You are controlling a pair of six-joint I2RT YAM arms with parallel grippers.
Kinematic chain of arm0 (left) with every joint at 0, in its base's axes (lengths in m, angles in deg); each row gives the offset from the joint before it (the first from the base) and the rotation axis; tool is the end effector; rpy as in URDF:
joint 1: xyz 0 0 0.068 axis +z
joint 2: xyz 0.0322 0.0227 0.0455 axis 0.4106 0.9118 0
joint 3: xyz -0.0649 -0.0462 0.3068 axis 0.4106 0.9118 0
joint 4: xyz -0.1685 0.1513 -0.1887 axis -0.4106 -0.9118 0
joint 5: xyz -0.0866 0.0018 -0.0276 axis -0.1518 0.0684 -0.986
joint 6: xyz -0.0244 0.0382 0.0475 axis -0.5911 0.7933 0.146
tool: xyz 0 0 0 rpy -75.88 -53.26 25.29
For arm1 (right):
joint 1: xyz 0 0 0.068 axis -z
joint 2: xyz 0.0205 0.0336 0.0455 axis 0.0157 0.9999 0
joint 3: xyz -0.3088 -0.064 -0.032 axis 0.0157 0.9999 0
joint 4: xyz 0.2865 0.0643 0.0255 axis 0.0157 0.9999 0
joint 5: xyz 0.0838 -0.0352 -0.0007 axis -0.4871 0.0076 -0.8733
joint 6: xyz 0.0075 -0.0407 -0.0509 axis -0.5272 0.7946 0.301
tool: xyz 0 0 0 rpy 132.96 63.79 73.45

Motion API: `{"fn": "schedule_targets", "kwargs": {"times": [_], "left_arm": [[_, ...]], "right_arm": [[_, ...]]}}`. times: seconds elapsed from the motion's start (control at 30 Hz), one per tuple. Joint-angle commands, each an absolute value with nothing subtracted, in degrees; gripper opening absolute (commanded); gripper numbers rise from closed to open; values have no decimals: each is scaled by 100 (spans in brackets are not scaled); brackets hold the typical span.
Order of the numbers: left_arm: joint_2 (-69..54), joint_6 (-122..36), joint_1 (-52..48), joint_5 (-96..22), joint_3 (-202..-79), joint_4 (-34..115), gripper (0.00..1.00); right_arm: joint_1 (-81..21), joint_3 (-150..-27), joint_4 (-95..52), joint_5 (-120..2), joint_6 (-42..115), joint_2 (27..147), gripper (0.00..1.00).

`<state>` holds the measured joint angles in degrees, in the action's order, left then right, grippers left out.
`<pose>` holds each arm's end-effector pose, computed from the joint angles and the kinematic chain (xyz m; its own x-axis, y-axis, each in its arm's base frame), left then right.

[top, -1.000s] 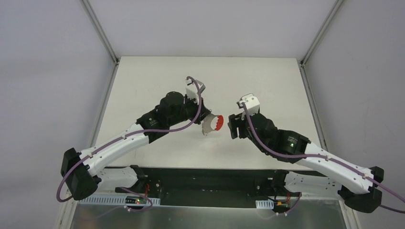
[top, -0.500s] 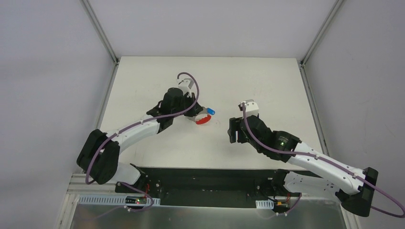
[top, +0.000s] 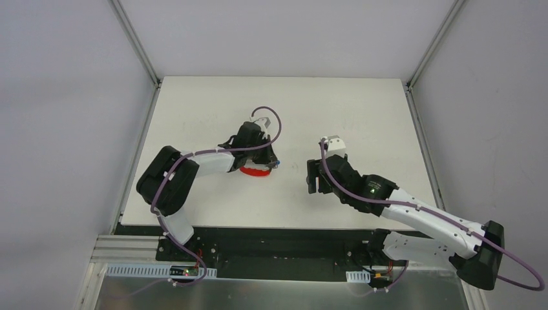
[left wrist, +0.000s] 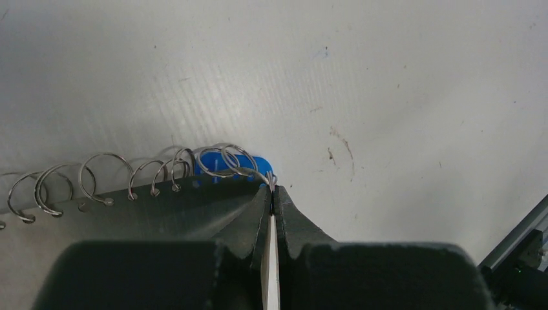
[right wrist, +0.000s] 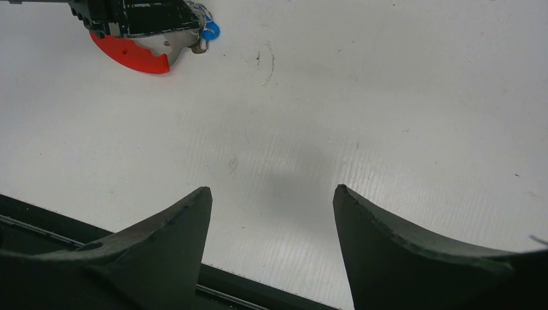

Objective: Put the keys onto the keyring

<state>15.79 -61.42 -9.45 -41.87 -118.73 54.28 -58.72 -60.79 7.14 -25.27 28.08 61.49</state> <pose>0.3280 -0.2328 0.1851 -0.7368 -0.0968 -0.6692 0.3815 0.7577 -0.5296 0.1403 0.1796 0.3184 -0.4596 -0.2841 -0.8415 -0.4613 0.8860 -0.0471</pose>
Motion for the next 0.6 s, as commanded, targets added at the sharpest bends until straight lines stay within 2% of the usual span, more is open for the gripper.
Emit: {"fn": "schedule_targets", "kwargs": {"times": [0.0, 0.07, 0.17, 0.2, 0.47, 0.5, 0.53, 0.57], "left_arm": [[1770, -6278, -946, -4494, -12257, 5853, 0], [1823, -6290, -942, -4656, -12309, 5960, 8], [1794, -6216, -942, -4831, -12371, 6041, 31], [1759, -6172, -942, -4845, -12391, 6044, 40], [1208, -5777, -949, -4771, -12758, 5372, 77], [1106, -5701, -950, -4720, -12852, 5182, 90], [991, -5609, -951, -4680, -12973, 4960, 98], [876, -5519, -951, -4642, -13083, 4714, 99]], "right_arm": [[-5805, -6046, 568, -2345, 2615, 6242, 74], [-5773, -6046, 568, -2199, 2585, 6250, 77], [-5687, -6052, 566, -2156, 2551, 6250, 95], [-5660, -6060, 568, -2191, 2550, 6252, 99], [-5569, -6159, 450, -2135, 2463, 6298, 99], [-5565, -6207, 450, -2087, 2462, 6316, 99], [-5565, -6278, 483, -2016, 2468, 6339, 99], [-5561, -6356, 527, -1918, 2465, 6378, 99]]}}
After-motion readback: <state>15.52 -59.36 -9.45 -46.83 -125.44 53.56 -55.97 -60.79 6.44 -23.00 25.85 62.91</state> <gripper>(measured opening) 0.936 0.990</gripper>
